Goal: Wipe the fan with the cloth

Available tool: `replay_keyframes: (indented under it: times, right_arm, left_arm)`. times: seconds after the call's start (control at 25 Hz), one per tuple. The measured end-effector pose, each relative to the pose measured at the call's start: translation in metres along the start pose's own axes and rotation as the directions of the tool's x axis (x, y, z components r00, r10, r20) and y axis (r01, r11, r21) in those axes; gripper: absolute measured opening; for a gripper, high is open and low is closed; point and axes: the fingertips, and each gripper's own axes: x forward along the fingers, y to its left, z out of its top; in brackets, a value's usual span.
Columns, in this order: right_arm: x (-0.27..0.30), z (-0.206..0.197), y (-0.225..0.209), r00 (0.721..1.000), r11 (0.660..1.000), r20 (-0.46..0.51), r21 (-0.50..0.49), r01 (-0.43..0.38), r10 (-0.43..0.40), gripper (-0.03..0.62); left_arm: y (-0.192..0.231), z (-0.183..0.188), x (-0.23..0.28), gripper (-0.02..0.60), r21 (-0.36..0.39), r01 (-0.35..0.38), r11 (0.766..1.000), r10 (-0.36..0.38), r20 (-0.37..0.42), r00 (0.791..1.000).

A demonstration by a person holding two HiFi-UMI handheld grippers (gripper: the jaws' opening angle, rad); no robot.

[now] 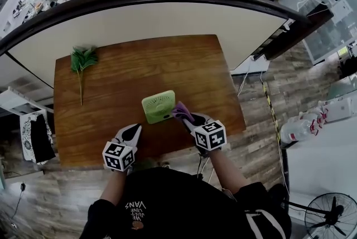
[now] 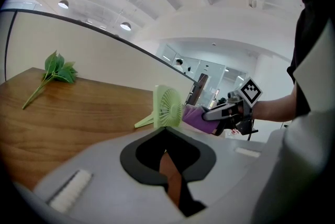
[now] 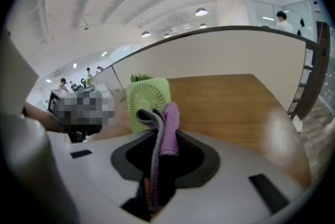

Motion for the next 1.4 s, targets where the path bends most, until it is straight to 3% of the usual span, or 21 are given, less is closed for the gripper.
replay_keyframes:
  times: [0.28, 0.56, 0.84, 1.4]
  right_arm:
    - [0.024, -0.007, 0.087, 0.979, 0.964, -0.047, -0.171, -0.201, 0.196, 0.100]
    - [0.065, -0.019, 0.113, 0.961, 0.929, -0.123, -0.251, -0.273, 0.249, 0.100]
    - [0.066, -0.026, 0.086, 0.970, 0.949, -0.140, -0.218, -0.226, 0.199, 0.100]
    - [0.031, -0.045, -0.009, 0.994, 0.999, -0.106, -0.045, 0.012, -0.017, 0.100]
  left_arm:
    - [-0.001, 0.002, -0.009, 0.011, -0.003, -0.012, 1.000, 0.012, 0.018, 1.000]
    - [0.001, -0.004, -0.024, 0.011, -0.015, -0.041, 0.999, 0.041, 0.022, 0.999]
    - [0.003, -0.009, -0.030, 0.011, -0.019, -0.047, 0.999, 0.047, 0.012, 0.999]
    - [-0.008, -0.007, -0.016, 0.011, -0.009, 0.001, 1.000, -0.001, 0.001, 1.000]
